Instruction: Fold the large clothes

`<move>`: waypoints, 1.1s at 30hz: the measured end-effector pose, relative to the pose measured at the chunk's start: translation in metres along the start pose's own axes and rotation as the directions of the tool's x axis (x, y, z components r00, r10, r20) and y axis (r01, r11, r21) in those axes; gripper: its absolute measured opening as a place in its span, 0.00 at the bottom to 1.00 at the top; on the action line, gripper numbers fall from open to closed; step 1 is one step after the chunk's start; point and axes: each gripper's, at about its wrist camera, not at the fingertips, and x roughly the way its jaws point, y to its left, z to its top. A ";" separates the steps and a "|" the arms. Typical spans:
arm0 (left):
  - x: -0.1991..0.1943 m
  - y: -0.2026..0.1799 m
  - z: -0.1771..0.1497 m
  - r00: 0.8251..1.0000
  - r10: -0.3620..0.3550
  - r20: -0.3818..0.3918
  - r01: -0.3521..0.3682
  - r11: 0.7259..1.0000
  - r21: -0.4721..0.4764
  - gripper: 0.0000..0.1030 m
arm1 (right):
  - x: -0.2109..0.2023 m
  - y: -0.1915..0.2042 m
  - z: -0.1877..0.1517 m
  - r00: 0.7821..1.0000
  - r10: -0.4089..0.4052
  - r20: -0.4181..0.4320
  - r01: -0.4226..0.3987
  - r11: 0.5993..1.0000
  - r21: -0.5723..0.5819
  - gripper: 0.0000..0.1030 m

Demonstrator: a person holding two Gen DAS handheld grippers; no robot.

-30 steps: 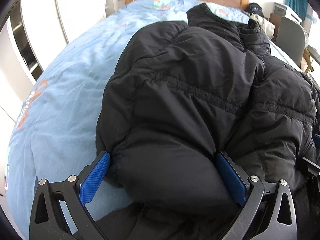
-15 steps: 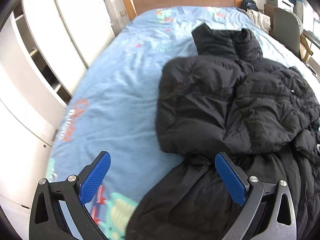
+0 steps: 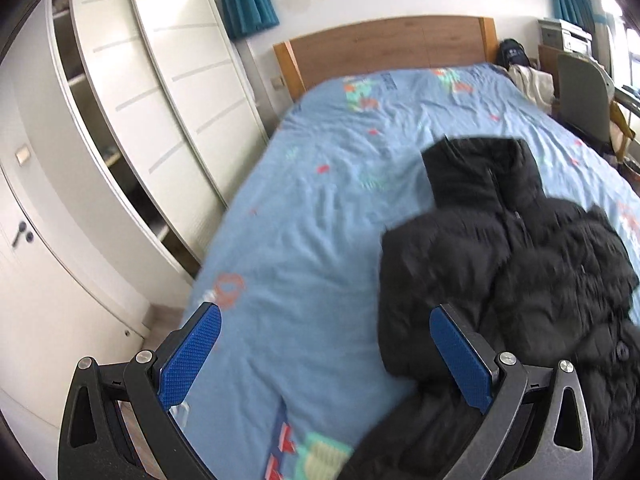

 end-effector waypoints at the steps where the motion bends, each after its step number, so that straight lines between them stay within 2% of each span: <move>1: 0.003 0.001 0.009 1.000 -0.003 0.010 0.003 1.000 -0.007 1.00 | 0.000 0.000 0.010 1.000 -0.001 0.011 0.001 1.000 -0.009 0.82; 6: 0.043 -0.008 0.058 0.998 -0.057 0.027 0.059 0.996 -0.062 1.00 | 0.031 0.001 0.062 0.999 0.035 0.019 -0.035 0.999 -0.037 0.82; 8: 0.062 -0.018 0.073 0.996 -0.081 0.029 0.083 0.995 -0.057 1.00 | 0.053 -0.003 0.080 0.998 0.063 0.013 -0.063 0.998 -0.018 0.82; 13: 0.125 -0.046 0.118 0.980 -0.197 -0.002 0.197 0.978 -0.070 1.00 | 0.135 -0.022 0.120 0.992 0.129 -0.011 -0.128 0.990 0.067 0.82; 18: 0.214 -0.072 0.172 0.951 -0.306 -0.048 0.300 0.948 -0.105 0.99 | 0.244 -0.040 0.166 0.984 0.176 -0.031 -0.170 0.975 0.141 0.82; 21: 0.269 -0.086 0.195 0.926 -0.364 -0.099 0.346 0.924 -0.163 0.99 | 0.304 -0.048 0.184 0.977 0.211 -0.040 -0.199 0.960 0.195 0.82; 22: 0.280 -0.089 0.198 0.921 -0.375 -0.108 0.353 0.919 -0.178 0.99 | 0.321 -0.051 0.188 0.974 0.223 -0.047 -0.209 0.954 0.213 0.82; 28: 0.355 -0.108 0.214 0.861 -0.481 -0.164 0.423 0.858 -0.292 0.99 | 0.406 -0.060 0.204 0.956 0.281 -0.089 -0.246 0.927 0.282 0.82; 33: 0.404 -0.118 0.223 0.827 -0.532 -0.181 0.447 0.819 -0.360 0.99 | 0.463 -0.067 0.211 0.943 0.310 -0.122 -0.262 0.917 0.300 0.82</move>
